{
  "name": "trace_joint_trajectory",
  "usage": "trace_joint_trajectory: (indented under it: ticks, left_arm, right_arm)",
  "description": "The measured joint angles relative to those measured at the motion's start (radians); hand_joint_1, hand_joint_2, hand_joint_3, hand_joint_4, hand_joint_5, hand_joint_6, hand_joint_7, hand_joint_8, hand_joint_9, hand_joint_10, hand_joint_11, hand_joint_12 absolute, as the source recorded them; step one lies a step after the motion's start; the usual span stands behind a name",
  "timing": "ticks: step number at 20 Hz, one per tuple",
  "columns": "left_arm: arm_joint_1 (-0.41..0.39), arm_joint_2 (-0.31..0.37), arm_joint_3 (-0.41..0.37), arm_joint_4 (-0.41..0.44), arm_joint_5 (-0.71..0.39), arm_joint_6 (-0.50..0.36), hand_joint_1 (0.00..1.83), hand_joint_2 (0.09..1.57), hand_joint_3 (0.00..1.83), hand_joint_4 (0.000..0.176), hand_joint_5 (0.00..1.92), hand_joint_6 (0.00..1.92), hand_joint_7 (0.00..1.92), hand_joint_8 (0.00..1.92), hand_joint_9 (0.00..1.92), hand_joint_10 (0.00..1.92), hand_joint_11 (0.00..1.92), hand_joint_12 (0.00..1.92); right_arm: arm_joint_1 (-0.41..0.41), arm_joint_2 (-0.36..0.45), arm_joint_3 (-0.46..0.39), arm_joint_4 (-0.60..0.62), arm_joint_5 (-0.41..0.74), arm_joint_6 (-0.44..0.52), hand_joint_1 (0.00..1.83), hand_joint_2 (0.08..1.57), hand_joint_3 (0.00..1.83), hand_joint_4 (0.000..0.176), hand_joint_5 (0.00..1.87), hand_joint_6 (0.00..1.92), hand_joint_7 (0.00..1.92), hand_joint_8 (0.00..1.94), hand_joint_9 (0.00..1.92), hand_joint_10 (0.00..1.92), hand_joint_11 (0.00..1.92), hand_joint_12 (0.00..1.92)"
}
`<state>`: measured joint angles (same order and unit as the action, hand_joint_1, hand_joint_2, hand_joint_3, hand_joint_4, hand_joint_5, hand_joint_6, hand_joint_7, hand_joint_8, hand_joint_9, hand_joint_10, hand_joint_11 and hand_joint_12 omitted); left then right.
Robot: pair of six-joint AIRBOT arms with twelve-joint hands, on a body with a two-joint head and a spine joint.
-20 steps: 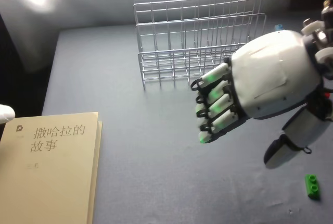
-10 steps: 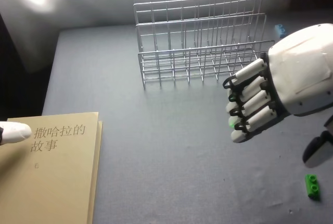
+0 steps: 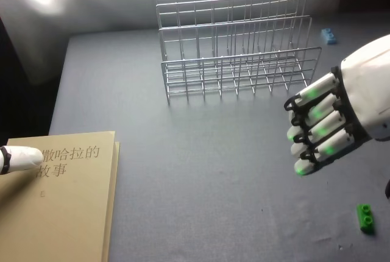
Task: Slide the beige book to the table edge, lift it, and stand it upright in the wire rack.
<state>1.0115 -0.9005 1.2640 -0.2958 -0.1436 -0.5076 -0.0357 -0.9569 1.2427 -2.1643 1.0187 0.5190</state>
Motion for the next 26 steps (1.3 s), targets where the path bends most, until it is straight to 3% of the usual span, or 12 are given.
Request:
trace_joint_trajectory:
  ticks: [6,14,17,18,19,20,21,22,24,26]
  left_arm:
    - [0.005,-0.002,-0.011,0.000,0.000,0.000,0.79,1.03,0.00,0.000,0.39,0.00,0.37,0.00,0.34,0.01,0.00,0.73]
    - [0.005,-0.002,-0.019,-0.008,-0.008,-0.004,1.03,1.09,0.00,0.000,0.61,0.02,0.60,0.01,0.58,0.02,0.19,0.92]
    - [0.004,-0.002,-0.019,-0.011,-0.008,-0.006,1.15,1.12,0.00,0.000,0.82,0.02,0.76,0.01,0.74,0.03,0.31,0.99]
    - [0.004,-0.002,-0.018,-0.011,-0.008,-0.006,1.14,1.17,0.00,0.000,0.84,0.93,0.87,0.01,0.83,0.04,0.40,1.00]
    - [0.004,-0.002,-0.018,-0.011,-0.008,-0.006,1.17,1.21,0.00,0.000,0.74,1.29,0.87,0.95,0.88,0.05,0.45,1.06]
    - [0.004,-0.001,-0.018,-0.011,-0.008,-0.006,1.18,1.22,0.00,0.000,0.70,1.32,0.87,1.20,0.96,0.09,0.52,1.13]
    - [0.004,-0.001,-0.017,-0.011,-0.009,-0.005,1.31,1.20,0.00,0.000,0.74,1.23,0.87,1.22,0.82,1.13,0.61,1.19]
    - [0.004,0.000,-0.017,-0.010,-0.014,-0.006,1.35,1.19,0.00,0.000,0.80,1.15,0.80,1.32,0.79,1.34,0.72,1.21]
    - [0.001,0.000,-0.015,-0.016,-0.014,-0.006,1.35,1.21,0.00,0.000,0.76,1.15,0.73,1.42,0.78,1.45,0.81,1.27]
    - [0.000,0.000,-0.013,-0.016,-0.014,-0.003,1.35,1.20,0.00,0.000,0.80,1.06,0.75,1.39,0.82,1.50,0.80,1.40]
  right_arm:
    - [0.004,0.000,0.000,0.028,0.003,-0.015,0.20,1.16,0.00,0.000,0.31,0.00,0.32,0.00,0.32,0.00,0.00,0.84]
    - [0.004,0.000,0.000,0.028,0.018,-0.021,0.21,1.16,0.00,0.000,0.33,0.00,0.33,0.00,0.33,0.00,0.00,0.88]
    - [0.004,0.000,0.000,0.029,0.018,-0.022,0.21,1.16,0.00,0.000,0.32,0.00,0.33,0.00,0.33,0.00,0.00,0.88]
    - [0.004,0.000,0.000,0.029,0.018,-0.023,0.20,1.17,0.00,0.000,0.33,0.00,0.34,0.00,0.33,0.01,0.00,0.88]
    - [0.004,0.000,0.000,0.033,0.018,-0.023,0.21,1.16,0.00,0.000,0.33,0.00,0.33,0.00,0.33,0.00,0.00,0.88]
    - [0.004,0.000,0.000,0.035,0.018,-0.024,0.20,1.17,0.00,0.000,0.33,0.00,0.33,0.00,0.33,0.00,0.00,0.88]
    - [0.004,0.000,0.000,0.036,0.018,-0.025,0.21,1.16,0.00,0.000,0.31,0.00,0.32,0.00,0.32,0.00,0.00,0.86]
    - [0.004,0.000,0.000,0.037,0.019,-0.025,0.23,1.16,0.00,0.000,0.32,0.00,0.33,0.00,0.33,0.00,0.00,0.87]
    - [0.004,0.000,0.000,0.037,0.019,-0.026,0.21,1.16,0.00,0.000,0.33,0.00,0.33,0.00,0.33,0.00,0.00,0.87]
    - [0.004,0.000,0.000,0.040,0.019,-0.027,0.20,1.17,0.00,0.000,0.31,0.00,0.32,0.00,0.31,0.00,0.00,0.86]
